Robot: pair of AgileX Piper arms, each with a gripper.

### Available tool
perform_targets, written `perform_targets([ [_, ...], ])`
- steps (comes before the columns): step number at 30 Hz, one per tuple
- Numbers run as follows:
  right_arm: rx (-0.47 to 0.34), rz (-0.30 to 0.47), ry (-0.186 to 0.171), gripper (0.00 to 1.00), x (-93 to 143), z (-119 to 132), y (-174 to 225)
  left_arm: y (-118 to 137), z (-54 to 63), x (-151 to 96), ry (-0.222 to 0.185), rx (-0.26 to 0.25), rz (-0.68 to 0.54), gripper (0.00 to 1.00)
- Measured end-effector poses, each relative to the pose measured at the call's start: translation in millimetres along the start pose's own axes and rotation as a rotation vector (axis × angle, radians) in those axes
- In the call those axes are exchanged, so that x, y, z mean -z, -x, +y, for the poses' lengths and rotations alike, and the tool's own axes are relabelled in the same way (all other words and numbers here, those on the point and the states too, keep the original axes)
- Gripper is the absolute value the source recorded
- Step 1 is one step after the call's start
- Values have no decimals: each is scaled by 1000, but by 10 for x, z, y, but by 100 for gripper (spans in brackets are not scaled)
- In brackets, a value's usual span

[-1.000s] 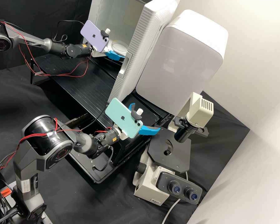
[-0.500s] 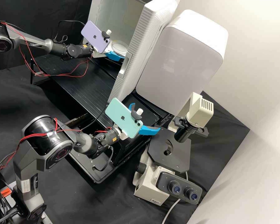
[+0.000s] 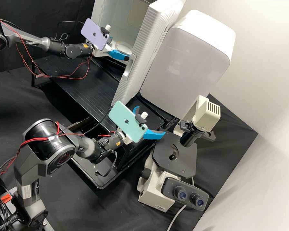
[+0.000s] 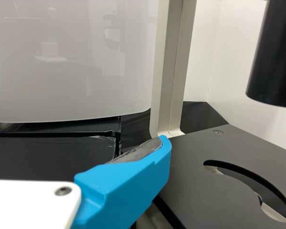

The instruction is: Take the petri dish out of the incubator

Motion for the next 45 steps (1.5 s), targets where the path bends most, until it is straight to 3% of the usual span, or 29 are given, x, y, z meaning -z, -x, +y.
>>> perform_targets([
  [4,0,0,0,100,0,0,0,30,123,-13,6,-26,-3,100],
  [8,0,0,0,100,0,0,0,18,224,-14,-14,-44,24,100],
  [10,0,0,0,100,0,0,0,-3,257,-10,-2,-48,44,100],
  [12,0,0,0,100,0,0,0,-35,274,-5,-28,-46,65,100],
  [26,0,0,0,100,0,0,0,-191,58,53,-84,26,129,100],
  [45,0,0,0,100,0,0,0,-190,38,-5,-81,23,125,100],
])
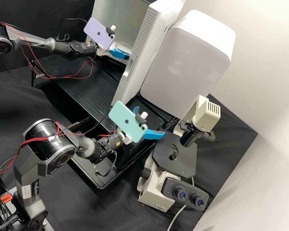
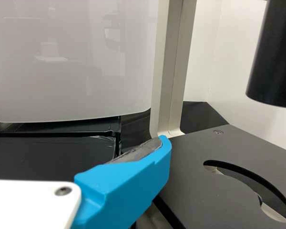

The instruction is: Take the petri dish out of the incubator

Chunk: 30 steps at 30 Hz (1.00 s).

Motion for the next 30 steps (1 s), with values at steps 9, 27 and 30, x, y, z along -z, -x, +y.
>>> perform_targets([
  [9,0,0,0,100,0,0,0,-64,-58,31,41,0,44,100],
  [27,0,0,0,100,0,0,0,-175,-97,9,28,-17,46,100],
  [30,0,0,0,100,0,0,0,-179,-105,9,29,-16,46,100],
])
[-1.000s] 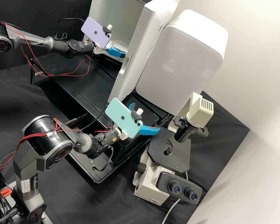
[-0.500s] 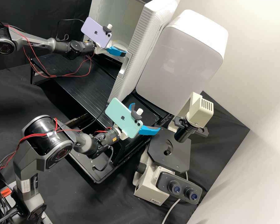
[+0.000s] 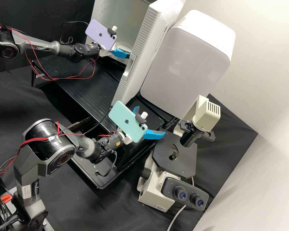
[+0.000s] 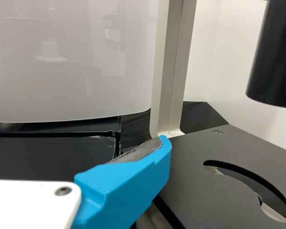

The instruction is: Take the petri dish out of the incubator

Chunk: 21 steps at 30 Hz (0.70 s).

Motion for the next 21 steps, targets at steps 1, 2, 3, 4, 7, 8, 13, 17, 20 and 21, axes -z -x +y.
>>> perform_targets([
  [1,0,0,0,100,0,0,0,0,1,0,-2,-1,0,0],
  [2,0,0,0,100,0,0,0,-5,-11,1,-5,0,0,0],
  [3,0,0,0,100,0,0,0,-5,-11,1,-3,0,0,0],
  [4,0,0,0,100,0,0,0,-7,-16,1,-2,0,-1,0],
  [7,0,0,0,100,0,0,0,-8,-15,-7,-7,-8,-5,0],
  [8,0,0,0,100,0,0,0,-8,-9,-9,-16,-14,-7,0],
  [13,0,0,0,100,0,0,0,-10,-4,-17,-8,-27,-18,0],
  [17,0,0,0,100,0,0,0,-14,-11,-24,-8,-37,-28,0],
  [20,0,0,0,100,0,0,0,-12,-20,-30,-9,-47,-41,0],
  [21,0,0,0,100,0,0,0,-12,-29,-31,-11,-48,-44,0],
])
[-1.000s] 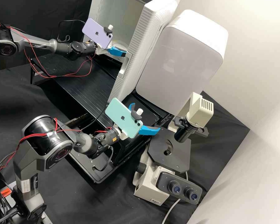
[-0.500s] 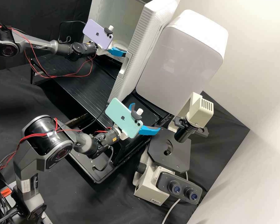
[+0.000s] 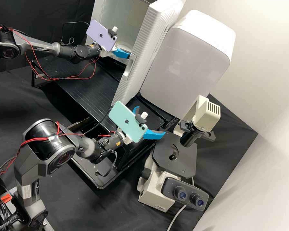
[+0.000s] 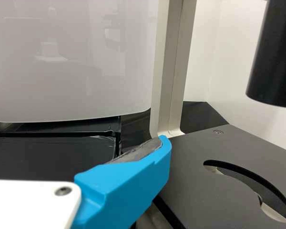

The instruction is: Take the petri dish out of the incubator

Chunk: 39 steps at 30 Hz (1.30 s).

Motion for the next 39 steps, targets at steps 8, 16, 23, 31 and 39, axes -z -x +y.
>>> perform_targets([
  [8,0,0,0,100,0,0,0,1,-89,7,-5,-6,-19,0],
  [16,0,0,0,100,0,0,0,7,-120,24,-15,-18,-14,0],
  [23,0,0,0,100,0,0,0,11,-143,42,2,-20,-4,0],
  [31,0,0,0,100,0,0,0,11,-146,43,4,-19,-4,0],
  [39,0,0,0,100,0,0,0,11,-146,43,4,-19,-4,0],
])
